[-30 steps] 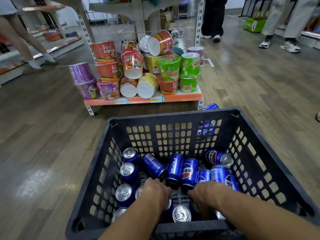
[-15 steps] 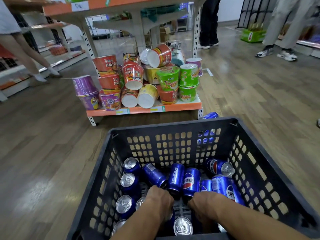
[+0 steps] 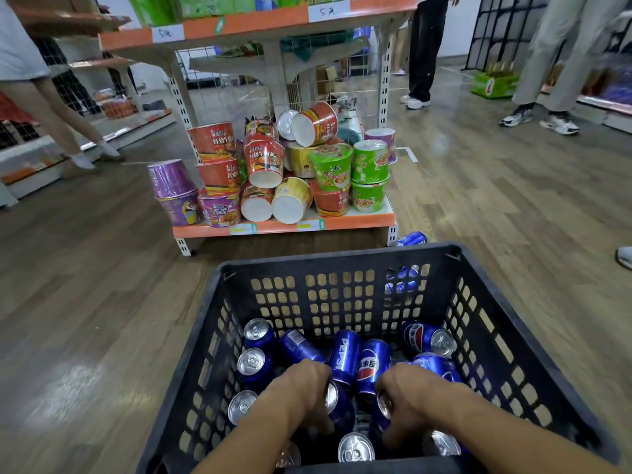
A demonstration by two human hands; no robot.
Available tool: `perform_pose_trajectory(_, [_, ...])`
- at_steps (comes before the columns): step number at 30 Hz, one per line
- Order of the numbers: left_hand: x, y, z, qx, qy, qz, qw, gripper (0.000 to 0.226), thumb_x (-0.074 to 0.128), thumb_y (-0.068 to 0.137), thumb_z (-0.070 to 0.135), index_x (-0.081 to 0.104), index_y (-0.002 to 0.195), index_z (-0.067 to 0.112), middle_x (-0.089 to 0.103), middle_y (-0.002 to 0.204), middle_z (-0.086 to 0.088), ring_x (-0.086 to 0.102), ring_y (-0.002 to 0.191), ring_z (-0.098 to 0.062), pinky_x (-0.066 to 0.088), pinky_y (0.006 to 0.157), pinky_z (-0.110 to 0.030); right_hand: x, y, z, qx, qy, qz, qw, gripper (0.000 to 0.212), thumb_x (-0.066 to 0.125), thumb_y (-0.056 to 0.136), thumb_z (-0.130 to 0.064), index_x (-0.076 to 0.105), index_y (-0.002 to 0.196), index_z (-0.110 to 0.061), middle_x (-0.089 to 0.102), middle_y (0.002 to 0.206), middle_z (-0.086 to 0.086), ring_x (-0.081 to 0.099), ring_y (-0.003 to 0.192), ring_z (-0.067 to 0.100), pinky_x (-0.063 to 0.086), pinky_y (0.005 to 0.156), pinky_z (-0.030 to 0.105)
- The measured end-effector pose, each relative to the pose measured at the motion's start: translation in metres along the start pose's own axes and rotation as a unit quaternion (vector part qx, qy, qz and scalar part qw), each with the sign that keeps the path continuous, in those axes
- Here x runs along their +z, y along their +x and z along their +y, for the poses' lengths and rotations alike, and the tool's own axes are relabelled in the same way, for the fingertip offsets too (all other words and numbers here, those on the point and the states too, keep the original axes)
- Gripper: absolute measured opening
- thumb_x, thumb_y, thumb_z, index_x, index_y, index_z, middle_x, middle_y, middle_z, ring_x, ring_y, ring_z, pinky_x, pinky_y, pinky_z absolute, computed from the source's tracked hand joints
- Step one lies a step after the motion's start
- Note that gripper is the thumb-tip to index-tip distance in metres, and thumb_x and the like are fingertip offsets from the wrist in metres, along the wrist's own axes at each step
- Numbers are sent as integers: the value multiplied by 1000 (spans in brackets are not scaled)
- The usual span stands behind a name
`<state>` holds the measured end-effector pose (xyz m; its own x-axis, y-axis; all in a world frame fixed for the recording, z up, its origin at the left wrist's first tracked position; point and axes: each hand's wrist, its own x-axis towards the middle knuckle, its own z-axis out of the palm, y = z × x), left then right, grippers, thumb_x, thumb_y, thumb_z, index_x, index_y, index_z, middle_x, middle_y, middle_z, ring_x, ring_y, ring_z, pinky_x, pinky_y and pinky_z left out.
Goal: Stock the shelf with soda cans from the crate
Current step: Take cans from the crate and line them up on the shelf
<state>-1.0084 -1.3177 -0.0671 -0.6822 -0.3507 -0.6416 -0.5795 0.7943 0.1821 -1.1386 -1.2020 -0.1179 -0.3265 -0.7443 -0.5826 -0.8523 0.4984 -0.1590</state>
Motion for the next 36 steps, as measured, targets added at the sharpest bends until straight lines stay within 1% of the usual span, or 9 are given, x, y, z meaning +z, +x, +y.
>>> perform_pose_trajectory(1, [3, 4, -10, -8, -12, 2, 1000, 51, 77, 89, 23, 53, 133, 12, 62, 129, -5, 60, 117, -24, 47, 75, -10, -2, -3, 1, 1, 16, 17, 1000, 45, 78, 61, -46, 63, 95, -22, 63, 89, -5, 65, 86, 19, 55, 70, 29])
perform_pose_trajectory(3, [6, 6, -18, -7, -16, 29, 999, 60, 87, 73, 36, 58, 123, 18, 65, 115, 2, 64, 104, -21, 56, 87, -29, -8, -10, 3, 1, 55, 45, 997, 50, 78, 60, -49, 60, 98, -22, 63, 91, -6, 64, 85, 16, 57, 69, 30])
perform_pose_trajectory(6, [-5, -3, -22, 5, -50, 73, 996, 63, 89, 68, 40, 59, 120, 21, 62, 102, 7, 61, 92, -17, 51, 75, -27, -21, -24, 4, -11, 96, 88, 991, 60, 78, 60, -49, 53, 106, -20, 61, 93, -4, 63, 85, 15, 60, 73, 33])
perform_pose_trajectory(10, [-22, -20, -25, 12, -100, 100, 990, 79, 91, 66, 39, 50, 132, 25, 61, 119, 5, 61, 102, -17, 53, 80, -27, -36, -44, 0, -24, 164, 128, 978, 61, 79, 62, -44, 47, 109, -21, 62, 92, -1, 64, 85, 16, 60, 71, 34])
perform_pose_trajectory(13, [-34, -37, -22, 19, -98, 128, 987, 76, 89, 64, 37, 52, 129, 26, 58, 110, 6, 62, 91, -16, 55, 70, -29, -46, -58, -4, -45, 209, 179, 961, 60, 72, 61, -42, 48, 112, -23, 64, 84, -1, 59, 70, 9, 49, 58, 26])
perform_pose_trajectory(19, [-63, -64, -23, 16, -122, 152, 981, 66, 84, 59, 38, 59, 119, 30, 63, 111, 7, 65, 95, -14, 59, 76, -33, -66, -77, -10, -79, 310, 223, 921, 72, 72, 58, -41, 52, 125, -27, 60, 86, -13, 58, 67, 1, 45, 55, 15])
perform_pose_trajectory(23, [-91, -83, -20, 16, -136, 165, 977, 60, 82, 53, 41, 62, 107, 29, 67, 101, 9, 68, 91, -14, 60, 80, -40, -94, -98, -17, -82, 360, 234, 899, 63, 81, 52, -36, 55, 109, -31, 71, 94, -8, 70, 81, 4, 59, 73, 27])
perform_pose_trajectory(29, [-149, -124, -4, 17, -121, 170, 978, 57, 80, 52, 42, 64, 104, 25, 68, 99, 8, 68, 89, -15, 57, 73, -36, -154, -145, -29, -98, 353, 213, 906, 56, 82, 55, -35, 60, 106, -28, 73, 94, -7, 71, 82, 2, 60, 76, 31])
perform_pose_trajectory(36, [-237, -196, 21, 8, -118, 174, 978, 58, 78, 49, 47, 62, 99, 23, 67, 95, 9, 66, 87, -13, 55, 70, -31, -250, -222, -46, -71, 344, 256, 901, 39, 72, 55, -48, 58, 88, -34, 67, 88, -11, 62, 82, -10, 46, 78, 5])
